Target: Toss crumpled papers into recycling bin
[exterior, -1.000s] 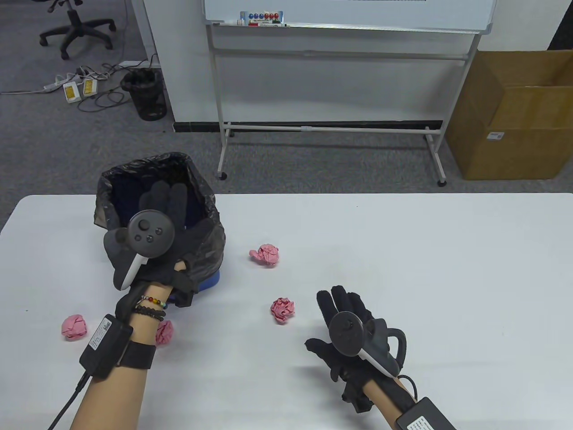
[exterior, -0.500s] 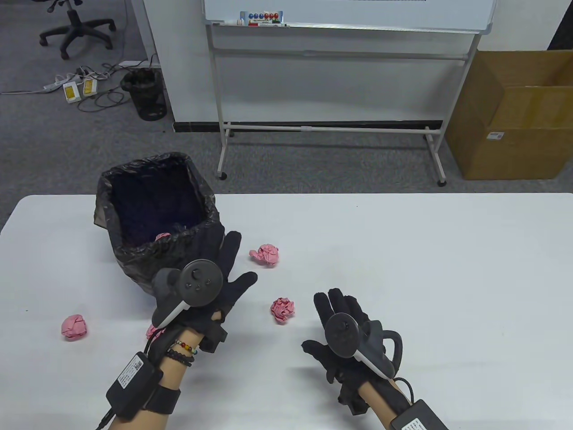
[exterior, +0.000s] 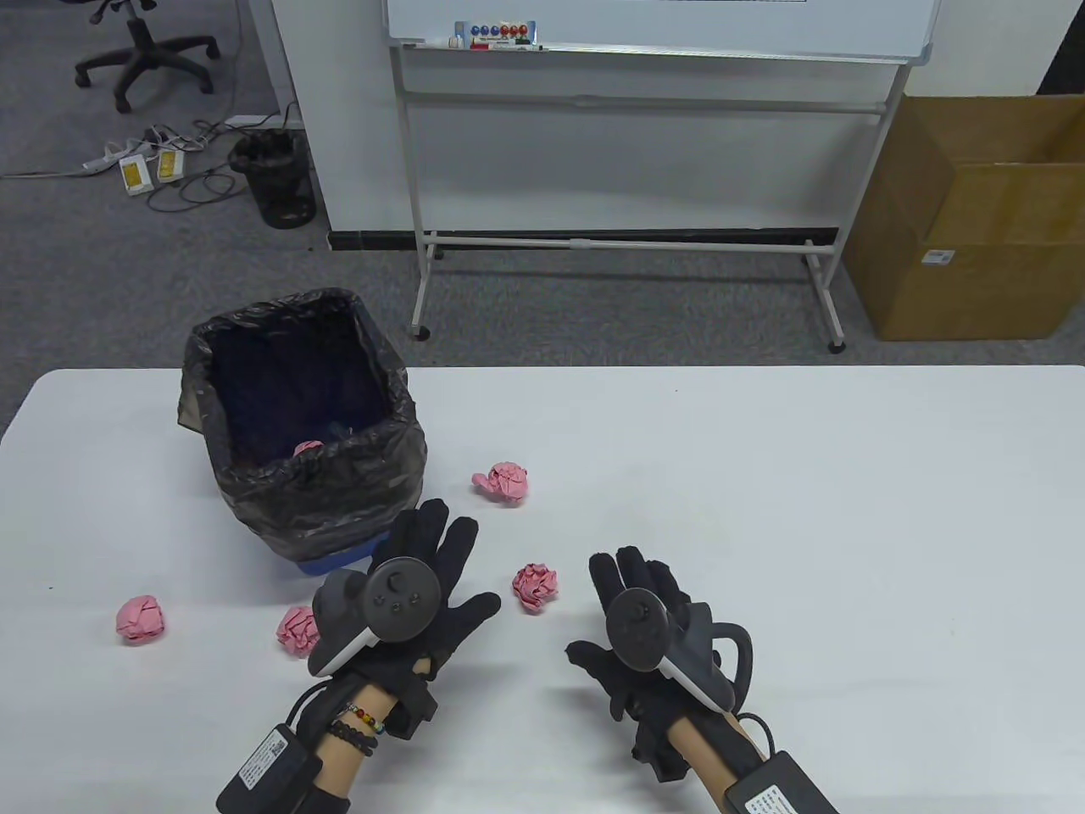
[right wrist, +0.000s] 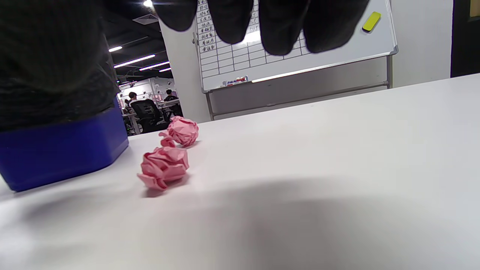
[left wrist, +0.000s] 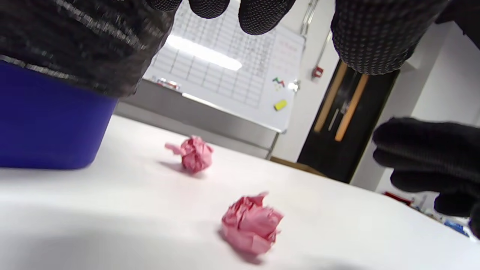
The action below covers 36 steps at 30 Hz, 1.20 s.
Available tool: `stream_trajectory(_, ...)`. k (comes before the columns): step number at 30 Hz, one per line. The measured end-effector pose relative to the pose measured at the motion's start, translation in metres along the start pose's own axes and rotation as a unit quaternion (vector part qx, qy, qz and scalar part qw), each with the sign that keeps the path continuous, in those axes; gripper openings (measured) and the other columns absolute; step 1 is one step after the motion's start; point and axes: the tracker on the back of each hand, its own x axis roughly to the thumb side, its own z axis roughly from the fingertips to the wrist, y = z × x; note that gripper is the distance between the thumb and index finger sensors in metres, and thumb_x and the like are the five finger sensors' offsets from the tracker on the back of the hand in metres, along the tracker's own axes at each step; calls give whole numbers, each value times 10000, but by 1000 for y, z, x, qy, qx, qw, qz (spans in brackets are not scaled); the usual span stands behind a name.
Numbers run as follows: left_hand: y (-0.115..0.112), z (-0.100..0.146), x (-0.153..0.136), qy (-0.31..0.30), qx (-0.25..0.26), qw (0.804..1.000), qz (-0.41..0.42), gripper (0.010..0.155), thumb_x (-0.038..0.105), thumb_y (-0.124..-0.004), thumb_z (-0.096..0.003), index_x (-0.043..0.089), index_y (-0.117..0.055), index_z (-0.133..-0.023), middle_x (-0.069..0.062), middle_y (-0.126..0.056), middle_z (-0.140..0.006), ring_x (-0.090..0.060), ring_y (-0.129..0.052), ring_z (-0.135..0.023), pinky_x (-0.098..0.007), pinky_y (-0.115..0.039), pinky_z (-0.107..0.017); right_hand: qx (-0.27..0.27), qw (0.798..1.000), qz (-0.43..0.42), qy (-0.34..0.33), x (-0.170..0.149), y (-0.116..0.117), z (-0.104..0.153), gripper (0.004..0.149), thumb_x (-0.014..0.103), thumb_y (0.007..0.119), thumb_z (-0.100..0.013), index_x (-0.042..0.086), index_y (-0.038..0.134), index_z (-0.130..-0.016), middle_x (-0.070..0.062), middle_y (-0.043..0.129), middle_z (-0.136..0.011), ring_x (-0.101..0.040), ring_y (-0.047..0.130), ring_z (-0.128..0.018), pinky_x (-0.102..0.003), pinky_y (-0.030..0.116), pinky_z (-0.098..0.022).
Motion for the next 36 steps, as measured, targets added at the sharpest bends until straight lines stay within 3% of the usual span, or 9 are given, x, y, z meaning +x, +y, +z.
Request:
stream_trajectory(11, -26, 0, -22, 5, -40, 999, 12, 853, 607, -755, -450, 205, -448, -1137, -180, -293, -1232, -483, -339, -1106, -672, -408, -742, 9, 1000, 15, 2, 10, 6, -18, 941, 638, 822, -298, 354, 382, -1080, -22, 461, -1185, -370, 563, -1103, -533, 582, -752)
stream_trajectory(21, -34, -1, -35, 13, -63, 998, 19, 848, 603, -756, -450, 200, -458, -1134, -183, -300, -1230, -485, -361, -1103, -671, -417, -740, 35, 998, 56, -10, 36, 31, -53, 932, 625, 838, -297, 357, 403, -1077, -20, 506, -1173, -351, 623, -1081, -507, 621, -738)
stream_trajectory(32, -37, -2, -33, 10, -79, 997, 12, 843, 599, -757, -449, 199, -467, -1132, -182, -307, -1229, -483, -375, -1104, -667, -426, -742, 45, 992, 115, -15, 58, 61, -89, 905, 589, 890, -283, 365, 479, -1057, -11, 604, -1132, -290, 790, -985, -401, 751, -663)
stream_trajectory(36, -36, -2, -34, 11, -80, 997, 14, 840, 598, -756, -450, 198, -472, -1131, -182, -313, -1228, -482, -384, -1103, -667, -430, -742, 36, 990, 135, -16, 62, 66, -94, 837, 545, 933, -273, 374, 590, -1018, 10, 737, -1059, -252, 908, -880, -343, 823, -587)
